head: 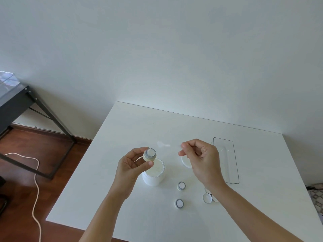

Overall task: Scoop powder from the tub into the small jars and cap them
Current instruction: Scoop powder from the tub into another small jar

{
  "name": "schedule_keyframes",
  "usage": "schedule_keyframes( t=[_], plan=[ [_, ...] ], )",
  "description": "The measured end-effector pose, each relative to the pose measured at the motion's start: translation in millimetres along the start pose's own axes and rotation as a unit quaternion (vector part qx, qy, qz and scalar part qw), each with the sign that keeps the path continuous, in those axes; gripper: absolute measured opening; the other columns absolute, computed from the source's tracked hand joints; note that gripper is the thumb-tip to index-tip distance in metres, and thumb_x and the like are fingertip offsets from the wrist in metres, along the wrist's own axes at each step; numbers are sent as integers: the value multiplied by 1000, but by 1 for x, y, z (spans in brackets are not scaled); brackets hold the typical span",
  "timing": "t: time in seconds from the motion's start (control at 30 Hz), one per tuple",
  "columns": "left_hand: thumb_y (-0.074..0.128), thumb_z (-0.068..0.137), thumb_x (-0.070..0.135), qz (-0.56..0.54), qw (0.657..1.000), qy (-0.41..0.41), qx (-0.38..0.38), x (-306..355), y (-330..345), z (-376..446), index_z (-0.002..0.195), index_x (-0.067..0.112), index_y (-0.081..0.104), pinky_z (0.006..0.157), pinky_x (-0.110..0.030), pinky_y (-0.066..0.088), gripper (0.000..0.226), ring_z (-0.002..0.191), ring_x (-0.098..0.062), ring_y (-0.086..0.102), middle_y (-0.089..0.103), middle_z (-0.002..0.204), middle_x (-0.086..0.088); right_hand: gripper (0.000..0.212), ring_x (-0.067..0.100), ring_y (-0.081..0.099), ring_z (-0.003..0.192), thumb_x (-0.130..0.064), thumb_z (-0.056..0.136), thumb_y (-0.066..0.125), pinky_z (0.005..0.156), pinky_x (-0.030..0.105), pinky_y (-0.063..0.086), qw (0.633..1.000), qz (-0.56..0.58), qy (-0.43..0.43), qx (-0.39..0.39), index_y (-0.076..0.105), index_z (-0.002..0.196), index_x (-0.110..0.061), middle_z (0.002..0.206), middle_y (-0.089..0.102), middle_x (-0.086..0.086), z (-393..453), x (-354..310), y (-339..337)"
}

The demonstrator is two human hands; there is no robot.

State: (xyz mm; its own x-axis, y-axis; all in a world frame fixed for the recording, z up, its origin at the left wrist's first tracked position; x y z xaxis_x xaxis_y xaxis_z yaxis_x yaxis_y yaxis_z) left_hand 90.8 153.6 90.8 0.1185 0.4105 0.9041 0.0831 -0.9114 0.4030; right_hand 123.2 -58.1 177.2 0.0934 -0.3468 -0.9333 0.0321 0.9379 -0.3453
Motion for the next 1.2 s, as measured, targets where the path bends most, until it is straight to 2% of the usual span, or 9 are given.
schedule_keyframes(
  t=[0.07, 0.17, 0.27, 0.5, 0.67, 0.77, 0.9, 1.03, 1.2],
  plan=[
    [83, 69, 9, 5, 1000, 5, 0, 0, 0, 1, 107, 16, 73, 85, -25, 55, 40, 99, -23, 71, 74, 109, -9, 20, 33, 54, 57, -24, 91, 62, 52, 35, 44, 1000, -11, 16, -11, 68, 74, -17, 65, 73, -10, 1, -1, 4],
    [84, 68, 11, 10, 1000, 8, -10, -1, 1, 2, 107, 17, 73, 84, -23, 55, 41, 100, -21, 71, 75, 110, -6, 21, 10, 51, 48, -24, 91, 62, 49, 20, 39, 999, -25, 33, -28, 68, 72, -16, 63, 72, -10, 4, 0, 10],
    [84, 68, 14, 19, 1000, 4, -21, 0, 2, 1, 110, 17, 73, 86, -24, 54, 44, 102, -22, 72, 74, 112, -6, 23, 0, 49, 43, -23, 91, 62, 46, 10, 34, 998, -38, 39, -38, 67, 70, -13, 62, 72, -8, 6, 1, 13],
    [80, 76, 24, 19, 998, -22, -47, -3, 3, -3, 121, 22, 71, 98, -28, 53, 47, 114, -25, 69, 73, 122, -10, 21, 1, 41, 38, -23, 89, 64, 43, 10, 31, 997, -35, 39, -64, 69, 71, -14, 62, 72, -6, 11, -2, 17],
    [72, 88, 25, 9, 997, -46, -60, -4, 4, -5, 130, 18, 64, 89, -25, 54, 44, 111, -22, 70, 74, 119, -5, 19, 3, 37, 38, -23, 90, 64, 43, 11, 30, 994, -40, 27, -93, 69, 73, -16, 63, 72, -6, 12, -8, 19],
    [70, 84, 29, -3, 996, -60, -63, -5, 5, -5, 130, 17, 65, 87, -25, 55, 48, 104, -21, 71, 75, 115, -5, 17, 5, 34, 39, -22, 90, 64, 42, 12, 29, 993, -45, 12, -111, 70, 75, -15, 64, 72, -5, 13, -13, 18],
    [65, 91, 21, -10, 995, -65, -70, -6, 3, -4, 127, 16, 67, 88, -24, 54, 37, 101, -20, 71, 75, 107, -8, 18, 4, 34, 38, -18, 90, 64, 42, 9, 27, 990, -60, -12, -129, 69, 73, -18, 63, 71, -5, 16, -22, 16],
    [62, 90, 12, -4, 996, -55, -68, -6, -1, -4, 129, 14, 65, 91, -27, 55, 39, 106, -23, 71, 75, 111, -7, 18, 3, 37, 41, -18, 90, 64, 44, 9, 29, 993, -55, -11, -104, 70, 74, -18, 63, 71, -6, 22, -20, 8],
    [73, 84, 3, -10, 997, -46, -62, -4, 0, -3, 119, 15, 70, 94, -30, 55, 37, 110, -28, 70, 74, 114, -7, 18, 4, 37, 40, -19, 90, 63, 43, 9, 29, 993, -69, 5, -93, 70, 74, -15, 60, 70, -7, 23, -13, 7]
  ],
)
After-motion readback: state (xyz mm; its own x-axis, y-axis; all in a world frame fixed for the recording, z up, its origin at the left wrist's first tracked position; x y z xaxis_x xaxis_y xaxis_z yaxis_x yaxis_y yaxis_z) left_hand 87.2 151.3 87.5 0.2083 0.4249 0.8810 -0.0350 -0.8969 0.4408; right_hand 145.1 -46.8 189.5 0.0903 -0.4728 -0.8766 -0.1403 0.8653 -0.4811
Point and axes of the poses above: each hand's wrist, its own z-axis towards the middle knuckle, its own y-axis out of the palm, x = y × z, the point moved 7 cm from there along z, towards the middle knuckle
